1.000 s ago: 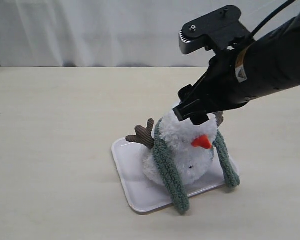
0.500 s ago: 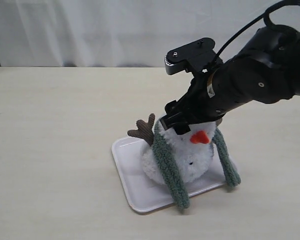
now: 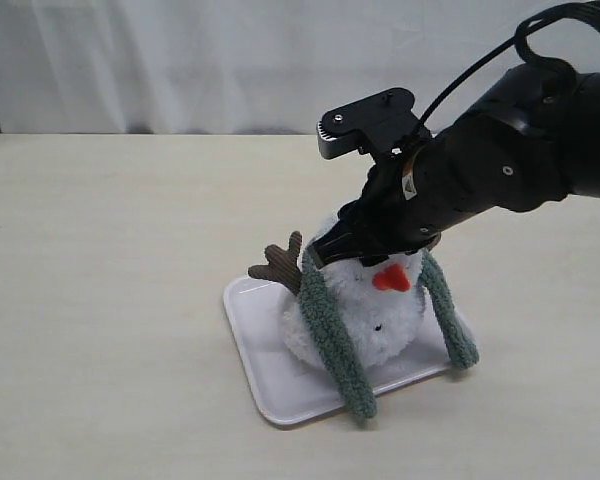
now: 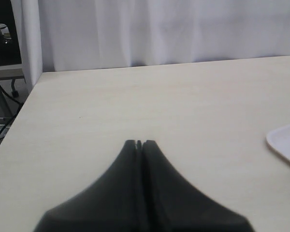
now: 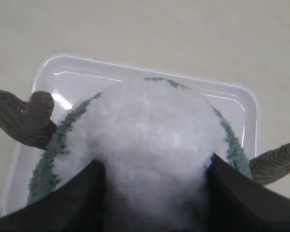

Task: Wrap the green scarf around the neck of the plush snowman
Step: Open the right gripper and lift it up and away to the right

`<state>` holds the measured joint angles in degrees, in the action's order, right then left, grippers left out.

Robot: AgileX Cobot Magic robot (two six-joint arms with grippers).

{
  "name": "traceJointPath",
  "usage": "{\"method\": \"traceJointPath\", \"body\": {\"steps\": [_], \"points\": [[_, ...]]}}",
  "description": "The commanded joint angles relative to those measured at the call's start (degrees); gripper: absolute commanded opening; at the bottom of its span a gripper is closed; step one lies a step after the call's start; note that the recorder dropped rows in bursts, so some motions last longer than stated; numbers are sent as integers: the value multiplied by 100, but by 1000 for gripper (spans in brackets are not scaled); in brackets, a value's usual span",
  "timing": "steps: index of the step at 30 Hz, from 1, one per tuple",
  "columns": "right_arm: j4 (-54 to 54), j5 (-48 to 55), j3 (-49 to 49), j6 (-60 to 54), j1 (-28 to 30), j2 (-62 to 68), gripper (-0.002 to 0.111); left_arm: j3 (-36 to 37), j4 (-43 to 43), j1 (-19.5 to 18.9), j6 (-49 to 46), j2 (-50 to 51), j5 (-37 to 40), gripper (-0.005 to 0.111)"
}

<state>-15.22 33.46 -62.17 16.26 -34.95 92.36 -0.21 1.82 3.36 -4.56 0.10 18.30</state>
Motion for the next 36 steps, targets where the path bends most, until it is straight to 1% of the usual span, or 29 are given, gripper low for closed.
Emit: {"method": "traceJointPath", "body": {"steps": [1, 3, 4, 5, 6, 8, 10, 14, 15, 16, 17, 19, 21, 24, 27, 36], "points": [[-20, -328, 22, 147, 31, 59, 4, 21, 43, -3, -8, -10, -61, 0], [-55, -602, 22, 358, 31, 59, 4, 21, 43, -3, -8, -10, -61, 0], [-70, -918, 22, 679, 46, 59, 4, 21, 43, -3, -8, -10, -61, 0], [-69, -1041, 22, 787, 95, 59, 4, 21, 43, -3, -8, -10, -61, 0], [-69, -1393, 22, 1154, 187, 47, 4, 21, 43, -3, -8, -10, -61, 0], [-69, -1872, 22, 1529, 356, 47, 4, 21, 43, -3, -8, -10, -61, 0], [-69, -2102, 22, 1874, 445, 47, 4, 21, 43, -3, -8, -10, -61, 0], [-69, -1760, 22, 1717, 443, 116, 4, 21, 43, -3, -8, -10, -61, 0], [-69, -1737, 22, 1783, 443, 151, 7, 21, 43, -3, -8, -10, -61, 0], [-69, -1752, 22, 1825, 443, 210, 13, 21, 43, -3, -8, -10, -61, 0], [-69, -1765, 22, 1837, 443, 240, 21, 21, 43, -3, -8, -10, -61, 0], [-69, -1778, 22, 1847, 443, 278, 41, 21, 43, -3, -8, -10, -61, 0], [-69, -1767, 22, 1847, 443, 278, 54, 21, 43, -3, -8, -10, -61, 0], [-69, -1743, 22, 1847, 443, 191, 66, 21, 43, -3, -8, -10, -61, 0], [-69, -1610, 22, 1723, 443, -10, 69, 21, 43, -3, -8, -10, -61, 0], [-69, -946, 22, 1265, 431, -890, 69, 21, 43, -3, -8, -10, -61, 0]]}}
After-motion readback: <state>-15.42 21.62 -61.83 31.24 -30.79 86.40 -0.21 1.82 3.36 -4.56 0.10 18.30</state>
